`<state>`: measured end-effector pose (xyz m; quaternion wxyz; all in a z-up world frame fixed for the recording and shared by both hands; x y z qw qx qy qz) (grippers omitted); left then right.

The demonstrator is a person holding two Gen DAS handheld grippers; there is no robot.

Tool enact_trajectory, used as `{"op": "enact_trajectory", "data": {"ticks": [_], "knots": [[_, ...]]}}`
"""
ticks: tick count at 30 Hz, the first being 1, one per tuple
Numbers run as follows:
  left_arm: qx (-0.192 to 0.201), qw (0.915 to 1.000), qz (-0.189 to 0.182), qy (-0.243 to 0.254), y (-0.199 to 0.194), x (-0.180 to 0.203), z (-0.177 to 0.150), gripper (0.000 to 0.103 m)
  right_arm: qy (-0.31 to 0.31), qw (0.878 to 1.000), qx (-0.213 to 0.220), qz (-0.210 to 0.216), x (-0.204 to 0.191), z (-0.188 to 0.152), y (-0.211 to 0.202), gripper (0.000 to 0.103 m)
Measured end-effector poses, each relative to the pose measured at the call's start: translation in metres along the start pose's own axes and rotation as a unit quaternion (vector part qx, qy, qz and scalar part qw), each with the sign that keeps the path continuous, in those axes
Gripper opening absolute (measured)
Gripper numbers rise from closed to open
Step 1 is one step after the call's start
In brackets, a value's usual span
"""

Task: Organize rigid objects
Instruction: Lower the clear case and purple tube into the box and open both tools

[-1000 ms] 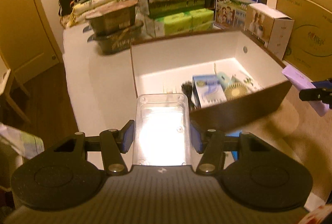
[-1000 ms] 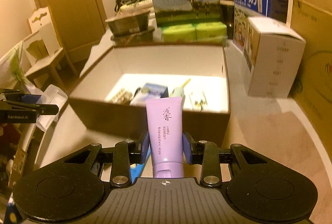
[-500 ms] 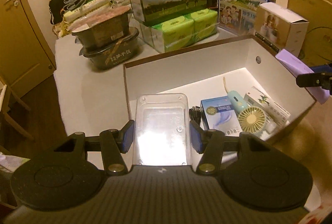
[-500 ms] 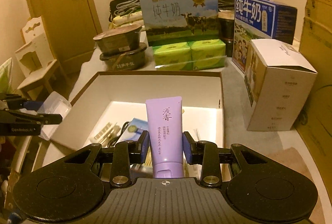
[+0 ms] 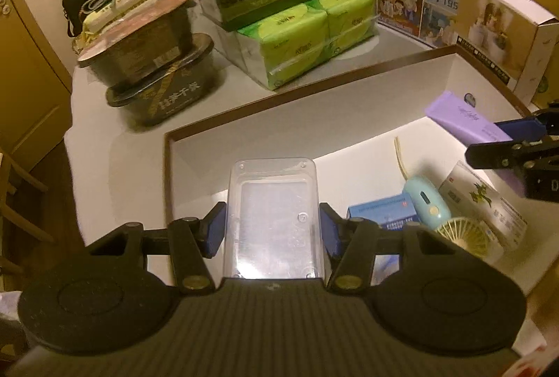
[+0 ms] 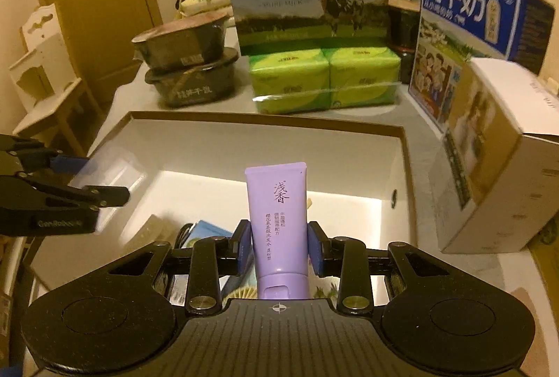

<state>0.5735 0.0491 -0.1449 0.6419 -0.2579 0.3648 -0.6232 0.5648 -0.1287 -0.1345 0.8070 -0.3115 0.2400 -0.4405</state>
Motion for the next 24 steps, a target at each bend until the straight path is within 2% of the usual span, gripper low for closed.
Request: {"op": "enact_trajectory", "data": {"ticks": [11,16,24], "knots": [[-0.018,0.9998,-0.001,-0.005,0.042,0.015,0.016,0.053,0.014,0.999,-0.029,-0.004,0.01,0.003,0.038,0.034],[-0.022,0.9995,-0.014,-0.02,0.049,0.016,0.02,0.054,0.02,0.999,-0.033,-0.005,0.014,0.002,0.044,0.035],[-0.021,0.9993,-0.008,-0.029,0.046,0.006,0.018,0.055,0.023,0.999,-0.027,-0.009,0.015,0.006,0.047,0.035]]}}
Point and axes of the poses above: each gripper's, at about its wrist camera, not at the fingertips, and y roughly the way its jaws point, x to its right, z to its top, the point moved 8 cm from there along y, roughly the way its jaws point, and after that the axes turned 6 degrees about -y, right-handed, at the moved point
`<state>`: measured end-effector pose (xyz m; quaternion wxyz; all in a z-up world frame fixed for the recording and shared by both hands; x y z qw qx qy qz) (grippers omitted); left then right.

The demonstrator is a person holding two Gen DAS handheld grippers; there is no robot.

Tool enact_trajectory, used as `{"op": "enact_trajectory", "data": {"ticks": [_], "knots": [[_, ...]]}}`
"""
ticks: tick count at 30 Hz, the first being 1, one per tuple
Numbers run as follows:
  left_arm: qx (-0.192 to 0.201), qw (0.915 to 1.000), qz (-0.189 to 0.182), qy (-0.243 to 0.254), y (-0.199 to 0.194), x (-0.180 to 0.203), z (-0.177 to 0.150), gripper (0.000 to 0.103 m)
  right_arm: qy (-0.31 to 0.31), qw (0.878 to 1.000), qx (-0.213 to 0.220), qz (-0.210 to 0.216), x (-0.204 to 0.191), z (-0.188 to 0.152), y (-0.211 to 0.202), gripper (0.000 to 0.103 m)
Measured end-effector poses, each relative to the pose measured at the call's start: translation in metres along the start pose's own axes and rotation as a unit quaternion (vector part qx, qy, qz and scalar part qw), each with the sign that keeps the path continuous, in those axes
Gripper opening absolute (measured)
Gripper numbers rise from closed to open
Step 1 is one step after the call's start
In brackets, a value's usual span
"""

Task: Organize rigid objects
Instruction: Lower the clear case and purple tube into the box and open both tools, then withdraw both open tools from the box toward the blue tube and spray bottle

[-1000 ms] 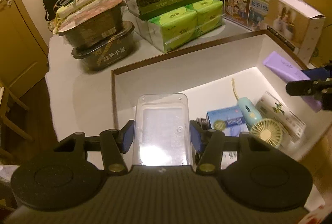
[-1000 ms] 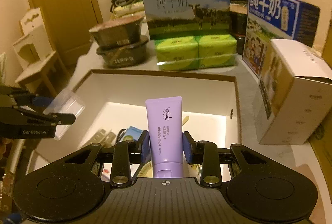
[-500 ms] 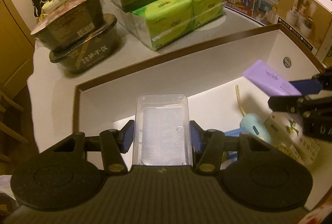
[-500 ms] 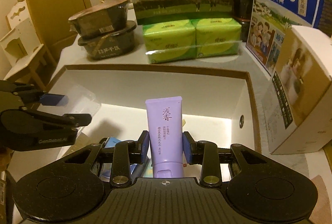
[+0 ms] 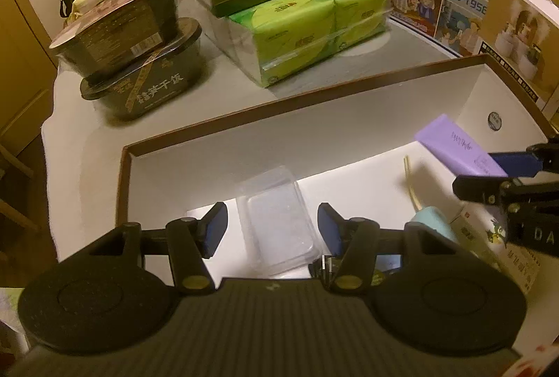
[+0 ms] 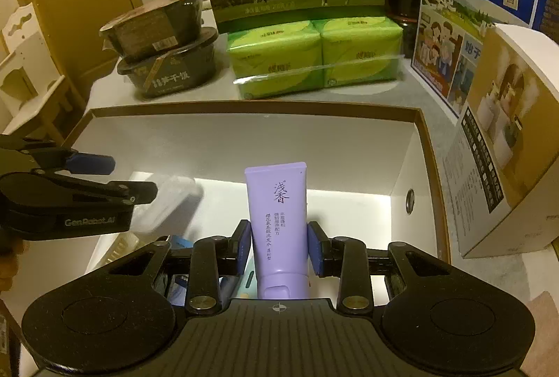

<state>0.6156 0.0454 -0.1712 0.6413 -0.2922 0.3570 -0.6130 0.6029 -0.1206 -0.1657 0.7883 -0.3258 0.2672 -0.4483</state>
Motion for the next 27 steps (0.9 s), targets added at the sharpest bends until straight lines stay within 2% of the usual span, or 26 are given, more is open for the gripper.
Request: {"op": "enact_trajectory", "data": {"ticks": [6,10,15,27], "knots": [[0.004,1.0,0.0,-0.003,-0.009,-0.007,-0.005,0.055,0.013,0.999,0.029,-0.013,0.002,0.009,-0.007,0.036],[0.009,1.0,-0.004,0.001,-0.02,-0.011,-0.011,0.057,0.019,0.999,0.035,0.001,0.001,0.009,-0.018,0.045],[0.009,0.9997,-0.019,-0.013,-0.038,-0.016,-0.022,0.061,0.021,0.999,0.035,0.009,-0.002,-0.001,-0.033,0.051],[0.029,0.9987,-0.036,-0.022,-0.095,-0.013,-0.043,0.061,0.048,0.997,0.046,0.029,-0.011,-0.028,-0.087,0.053]]}}
Point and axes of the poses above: each gripper's, at about its wrist camera, not at the fingertips, and y roughly the way its jaws point, x to its right, z to its top, the point moved 8 cm from there along y, roughly the way its jaws point, and after that the axes turned 6 degrees about -y, right-handed, at the moved point
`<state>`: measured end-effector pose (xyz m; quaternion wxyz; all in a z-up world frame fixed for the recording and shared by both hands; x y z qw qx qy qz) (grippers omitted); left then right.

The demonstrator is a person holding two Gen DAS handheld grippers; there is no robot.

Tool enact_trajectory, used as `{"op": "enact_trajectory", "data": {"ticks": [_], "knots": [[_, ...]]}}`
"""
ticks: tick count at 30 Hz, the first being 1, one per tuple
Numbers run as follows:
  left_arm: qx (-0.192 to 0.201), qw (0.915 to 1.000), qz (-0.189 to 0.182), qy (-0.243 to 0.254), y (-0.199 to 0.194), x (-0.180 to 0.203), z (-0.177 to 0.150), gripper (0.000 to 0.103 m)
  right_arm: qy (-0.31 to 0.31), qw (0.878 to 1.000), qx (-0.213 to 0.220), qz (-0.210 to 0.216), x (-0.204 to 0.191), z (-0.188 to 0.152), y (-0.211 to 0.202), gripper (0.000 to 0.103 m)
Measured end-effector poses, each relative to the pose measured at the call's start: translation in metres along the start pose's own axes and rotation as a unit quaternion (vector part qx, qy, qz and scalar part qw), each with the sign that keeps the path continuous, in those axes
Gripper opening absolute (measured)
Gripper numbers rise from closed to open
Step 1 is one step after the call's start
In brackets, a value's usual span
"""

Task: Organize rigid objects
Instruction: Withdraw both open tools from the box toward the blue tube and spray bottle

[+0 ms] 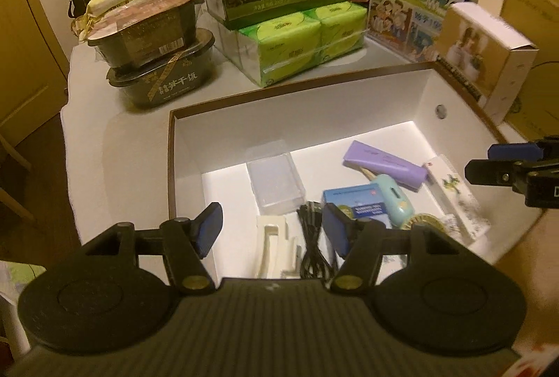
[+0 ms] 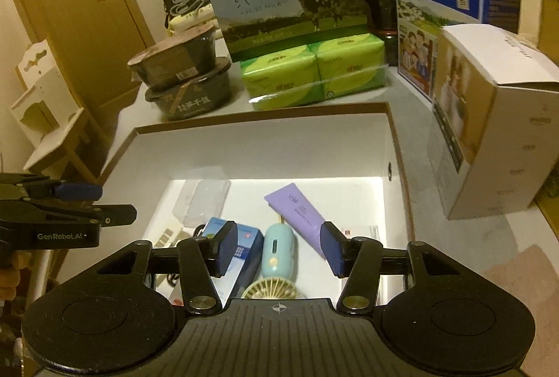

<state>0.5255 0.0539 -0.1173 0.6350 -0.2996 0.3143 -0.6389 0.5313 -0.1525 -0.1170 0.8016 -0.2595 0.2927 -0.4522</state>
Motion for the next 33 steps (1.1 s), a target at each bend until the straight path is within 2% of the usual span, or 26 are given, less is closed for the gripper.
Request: {"op": "enact_trajectory", "data": {"ticks": [16,25,33], "knots": [[0.011,0.9997,-0.016,-0.017,-0.082,0.013,-0.057,0.061,0.027,0.999,0.018,0.012,-0.031,-0.046,-0.08,0.053],[-0.001,0.9995,-0.022,-0.023,-0.108,0.021,-0.096,0.061,0.037,0.999,0.012,0.014,-0.051,-0.076,-0.104,0.053],[0.002,0.9988,-0.029,-0.038,-0.126,0.026,-0.116,0.061,0.047,0.999,0.009,0.016,-0.063,-0.098,-0.12,0.053]]}}
Point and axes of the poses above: each gripper's, at about its wrist camera, not at the fingertips, and y roughly the way its jaws point, x to its right, z to its top, the point moved 8 cm from there along y, roughly the way its jaws point, and after that the axes turned 6 degrees about -y, right-handed, at the moved point
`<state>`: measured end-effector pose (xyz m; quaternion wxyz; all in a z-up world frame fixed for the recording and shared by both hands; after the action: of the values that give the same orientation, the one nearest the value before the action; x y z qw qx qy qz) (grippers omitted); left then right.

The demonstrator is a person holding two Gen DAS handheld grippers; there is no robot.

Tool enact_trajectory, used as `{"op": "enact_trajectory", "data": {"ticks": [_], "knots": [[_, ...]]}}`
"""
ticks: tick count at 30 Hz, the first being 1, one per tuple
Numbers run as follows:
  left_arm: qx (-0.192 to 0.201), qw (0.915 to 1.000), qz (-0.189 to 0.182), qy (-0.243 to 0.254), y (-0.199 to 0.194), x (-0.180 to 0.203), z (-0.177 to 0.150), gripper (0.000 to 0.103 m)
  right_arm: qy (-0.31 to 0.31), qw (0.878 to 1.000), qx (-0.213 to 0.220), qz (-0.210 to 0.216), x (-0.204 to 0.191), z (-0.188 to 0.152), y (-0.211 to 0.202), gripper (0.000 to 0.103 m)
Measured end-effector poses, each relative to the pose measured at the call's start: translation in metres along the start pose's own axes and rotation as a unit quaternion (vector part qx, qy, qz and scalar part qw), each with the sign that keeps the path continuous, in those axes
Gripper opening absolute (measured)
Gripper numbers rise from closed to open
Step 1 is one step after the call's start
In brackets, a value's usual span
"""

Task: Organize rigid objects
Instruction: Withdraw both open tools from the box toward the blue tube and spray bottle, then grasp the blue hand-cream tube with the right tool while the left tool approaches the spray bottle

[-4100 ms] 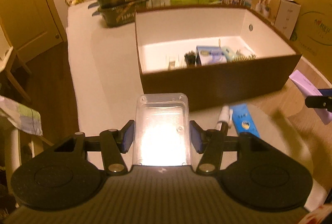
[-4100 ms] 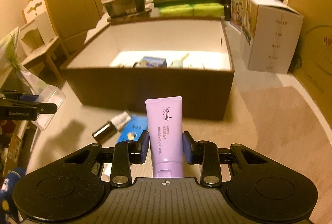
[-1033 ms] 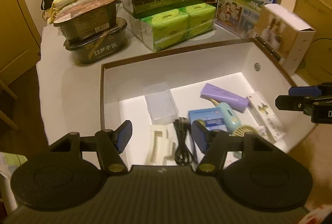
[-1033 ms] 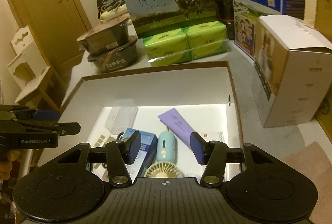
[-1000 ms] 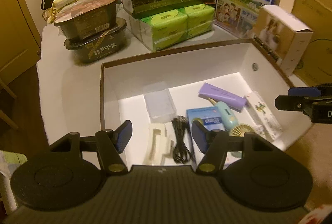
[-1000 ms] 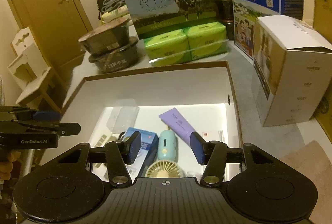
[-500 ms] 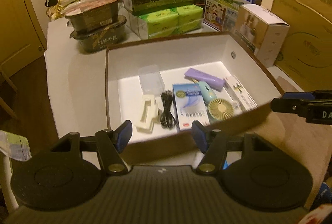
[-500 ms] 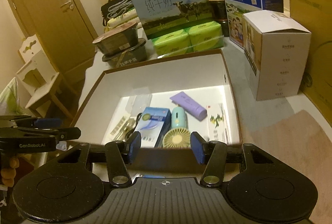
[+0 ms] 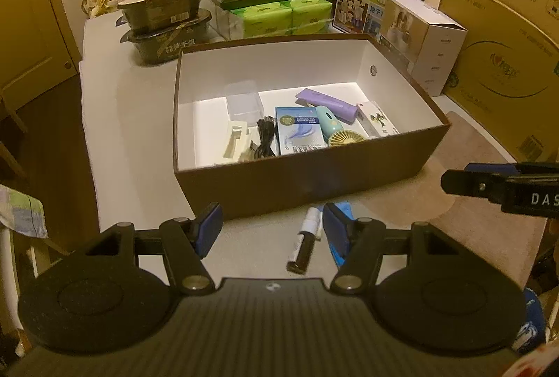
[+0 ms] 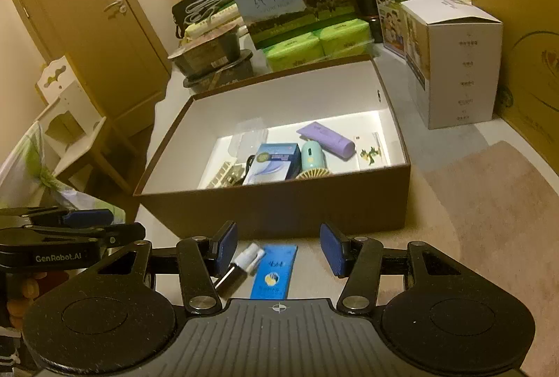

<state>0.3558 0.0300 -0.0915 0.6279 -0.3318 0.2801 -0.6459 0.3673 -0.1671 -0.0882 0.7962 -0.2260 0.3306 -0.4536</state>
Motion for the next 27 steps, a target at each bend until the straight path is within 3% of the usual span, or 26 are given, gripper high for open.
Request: {"op": "enact_trajectory", "data": {"ticks": [10,27], "knots": [[-0.02,0.9997,0.001,-0.012,-0.004,0.006,-0.04,0.061,0.001,1.0,-0.019,-0.003,-0.012,-0.032,-0.006,0.053],[-0.078,0.9964,0.003,-0.034,0.014,0.0,-0.097,0.061,-0.01,0.996,-0.09,0.009,-0.037,-0.092,0.018,0.053]]}}
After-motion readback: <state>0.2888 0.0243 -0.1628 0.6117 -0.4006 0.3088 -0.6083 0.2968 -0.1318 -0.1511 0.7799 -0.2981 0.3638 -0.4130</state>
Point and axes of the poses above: each gripper's, at about its wrist camera, not at the fingertips, and y roughly the way its jaws point, x to its right, z to its top, the point moved 8 cm from there along y, roughly the way its jaws point, and after that the axes turned 6 degrees about -y, right-handed, at the moved point
